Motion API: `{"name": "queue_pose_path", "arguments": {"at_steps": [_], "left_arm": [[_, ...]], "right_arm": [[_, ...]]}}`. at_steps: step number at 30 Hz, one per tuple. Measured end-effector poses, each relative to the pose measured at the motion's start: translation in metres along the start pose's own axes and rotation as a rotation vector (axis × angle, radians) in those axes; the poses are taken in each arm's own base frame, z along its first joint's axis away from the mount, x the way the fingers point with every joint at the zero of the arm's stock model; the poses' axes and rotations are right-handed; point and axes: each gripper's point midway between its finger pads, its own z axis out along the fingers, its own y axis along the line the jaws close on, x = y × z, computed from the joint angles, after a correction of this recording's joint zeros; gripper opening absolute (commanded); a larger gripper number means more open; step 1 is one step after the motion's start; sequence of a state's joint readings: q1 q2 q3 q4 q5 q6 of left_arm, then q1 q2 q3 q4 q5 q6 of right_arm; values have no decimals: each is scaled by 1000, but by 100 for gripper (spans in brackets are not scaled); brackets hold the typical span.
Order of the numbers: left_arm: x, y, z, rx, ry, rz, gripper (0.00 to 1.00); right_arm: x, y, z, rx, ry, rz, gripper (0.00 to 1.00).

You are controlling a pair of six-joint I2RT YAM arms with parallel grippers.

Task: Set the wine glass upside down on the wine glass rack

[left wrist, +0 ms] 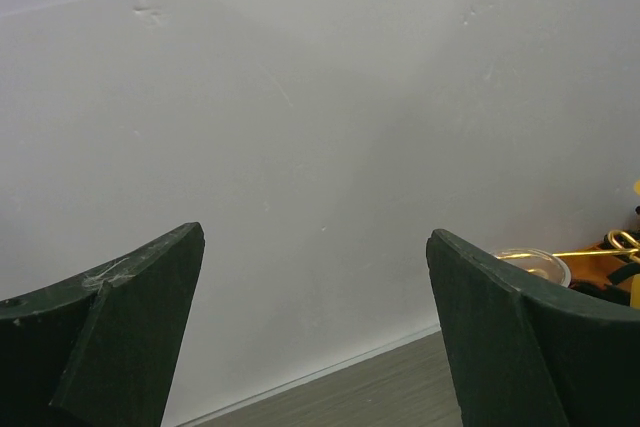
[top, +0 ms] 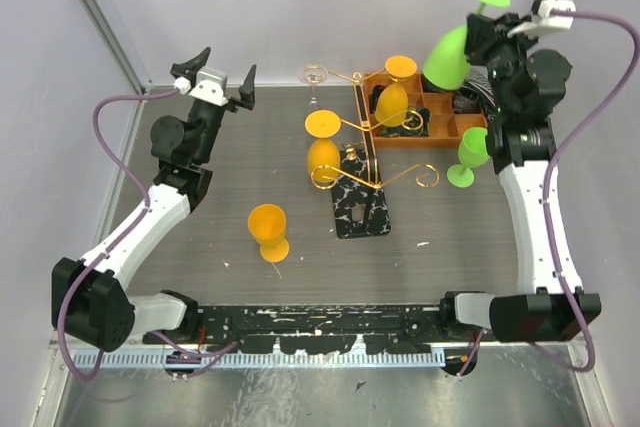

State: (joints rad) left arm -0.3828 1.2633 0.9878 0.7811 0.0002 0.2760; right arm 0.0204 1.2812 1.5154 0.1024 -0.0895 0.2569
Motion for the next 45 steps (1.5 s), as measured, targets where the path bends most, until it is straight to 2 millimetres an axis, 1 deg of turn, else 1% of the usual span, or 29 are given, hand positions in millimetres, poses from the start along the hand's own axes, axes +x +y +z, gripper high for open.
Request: {"name": "queue_pose_path", "arguments": {"at_steps": [2,6,8,11,15,18,21,23,29,32,36,45], "left_arm": [[4,4,2,-13,10,-20,98],[11,16,8,-45,26,-74,98],[16,25,11,-67,47,-113,98],[26,45,13,-104,75,-189,98],[39,64,10,-143,107,-272,98],[46,67,8,-147,126,-313,98],[48,65,8,-135,132,-337,98],[49,63,8,-127,134,-348,98],[54,63,8,-121,143,-368,98],[56,62,9,-118,146,-372,98],[59,61,9,-116,152,-374,98],[61,62,9,-119,155,-375,98]], "right_arm": [[10,-22,-16,57,27,-59,1],[46,-51,-46,124,105,-162,1],[68,-64,-59,147,140,-205,1],[110,-83,-83,172,202,-253,1],[153,-104,-108,186,250,-290,1],[168,-109,-121,157,239,-298,1],[172,-104,-128,93,197,-296,1],[174,-94,-129,17,172,-294,1],[184,-50,-132,-253,164,-272,1],[192,-35,-136,-352,188,-253,1],[205,-25,-140,-436,232,-225,1],[215,-12,-144,-545,274,-186,1]]}}
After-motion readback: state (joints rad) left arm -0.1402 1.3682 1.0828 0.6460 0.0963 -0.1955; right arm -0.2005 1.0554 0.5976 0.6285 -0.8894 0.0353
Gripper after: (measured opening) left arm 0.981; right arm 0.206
